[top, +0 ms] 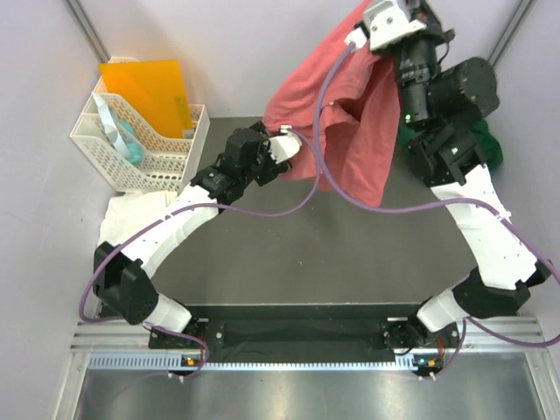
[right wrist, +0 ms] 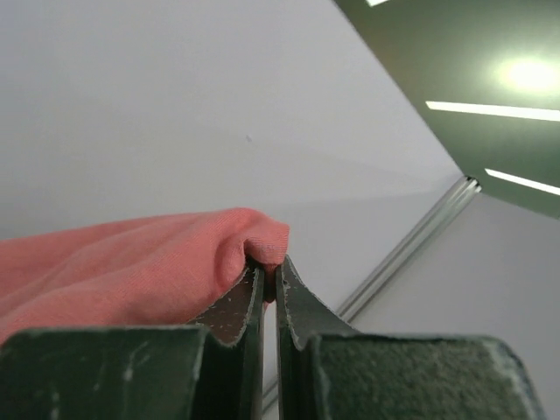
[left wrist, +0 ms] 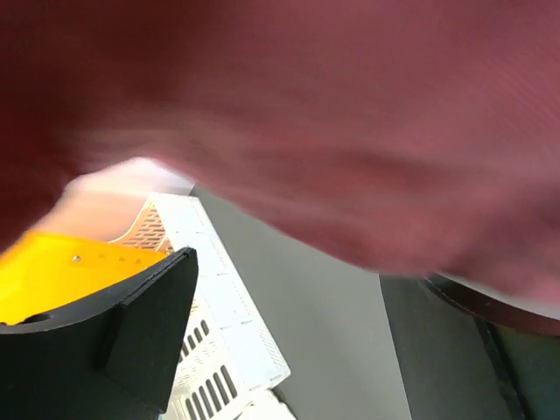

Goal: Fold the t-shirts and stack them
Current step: Move the tshirt to the center of the board

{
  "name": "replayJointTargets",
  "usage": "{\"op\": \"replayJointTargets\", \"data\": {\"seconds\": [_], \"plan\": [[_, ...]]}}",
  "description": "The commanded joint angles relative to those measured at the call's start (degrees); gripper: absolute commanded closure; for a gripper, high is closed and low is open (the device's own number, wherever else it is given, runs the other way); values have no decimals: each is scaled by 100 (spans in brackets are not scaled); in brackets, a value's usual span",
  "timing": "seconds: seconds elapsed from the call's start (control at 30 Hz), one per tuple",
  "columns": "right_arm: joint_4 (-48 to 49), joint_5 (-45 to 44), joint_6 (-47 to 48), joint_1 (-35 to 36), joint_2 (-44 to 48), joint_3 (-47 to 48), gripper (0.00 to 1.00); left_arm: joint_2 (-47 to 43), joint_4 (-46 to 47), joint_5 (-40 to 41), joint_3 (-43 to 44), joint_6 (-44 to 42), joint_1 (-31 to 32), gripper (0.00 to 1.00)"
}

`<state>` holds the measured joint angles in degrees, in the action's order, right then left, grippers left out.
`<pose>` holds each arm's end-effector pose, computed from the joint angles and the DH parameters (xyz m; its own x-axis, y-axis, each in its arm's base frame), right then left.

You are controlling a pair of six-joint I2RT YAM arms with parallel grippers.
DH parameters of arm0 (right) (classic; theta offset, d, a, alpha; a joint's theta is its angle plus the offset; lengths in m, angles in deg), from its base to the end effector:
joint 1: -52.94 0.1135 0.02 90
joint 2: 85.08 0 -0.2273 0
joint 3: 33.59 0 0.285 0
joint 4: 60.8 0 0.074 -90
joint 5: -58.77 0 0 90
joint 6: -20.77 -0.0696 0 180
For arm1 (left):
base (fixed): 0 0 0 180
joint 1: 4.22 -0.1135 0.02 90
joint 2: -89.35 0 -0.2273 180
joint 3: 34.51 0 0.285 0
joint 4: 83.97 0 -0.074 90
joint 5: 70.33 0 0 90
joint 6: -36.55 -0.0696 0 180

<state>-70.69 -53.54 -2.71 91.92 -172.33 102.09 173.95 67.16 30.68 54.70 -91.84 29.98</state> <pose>0.2548 0.1722 0.6400 0.5150 -0.6748 -0.5286 0.3043 0.7204 -0.6232 0.3486 -0.2208 0.3042 -0.0132 0.7460 -0.6659 0.5306 0.5696 0.6277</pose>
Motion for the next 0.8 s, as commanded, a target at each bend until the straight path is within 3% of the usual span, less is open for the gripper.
{"op": "replayJointTargets", "data": {"seconds": [0.0, 0.1, 0.17, 0.2, 0.23, 0.3, 0.47, 0.77], "plan": [[486, -468, -155, -13, 514, -1380, 100, -163, 756, 367, -261, 60, 26, 11], [-39, -555, -873, -48, 787, -2401, 100, -189, 1072, 534, -498, -72, 26, 14], [-522, -451, -1289, -179, 919, -2981, 100, -154, 1144, 613, -560, -133, 26, 49], [-838, -433, -1587, -224, 946, -3166, 100, -137, 1144, 648, -551, -142, 26, 61], [-955, -406, -1668, -268, 981, -3525, 100, -128, 1144, 666, -551, -142, 34, 82], [-991, -476, -1695, -382, 1060, -3878, 100, -154, 1144, 710, -551, -151, 34, 99], [454, -1668, -1222, -742, 999, -4661, 100, -338, 1108, 859, -630, -204, 26, 100], [1724, -2479, -474, -2148, 270, -4636, 100, -620, 1275, 1422, -938, -362, 43, 100]]}}
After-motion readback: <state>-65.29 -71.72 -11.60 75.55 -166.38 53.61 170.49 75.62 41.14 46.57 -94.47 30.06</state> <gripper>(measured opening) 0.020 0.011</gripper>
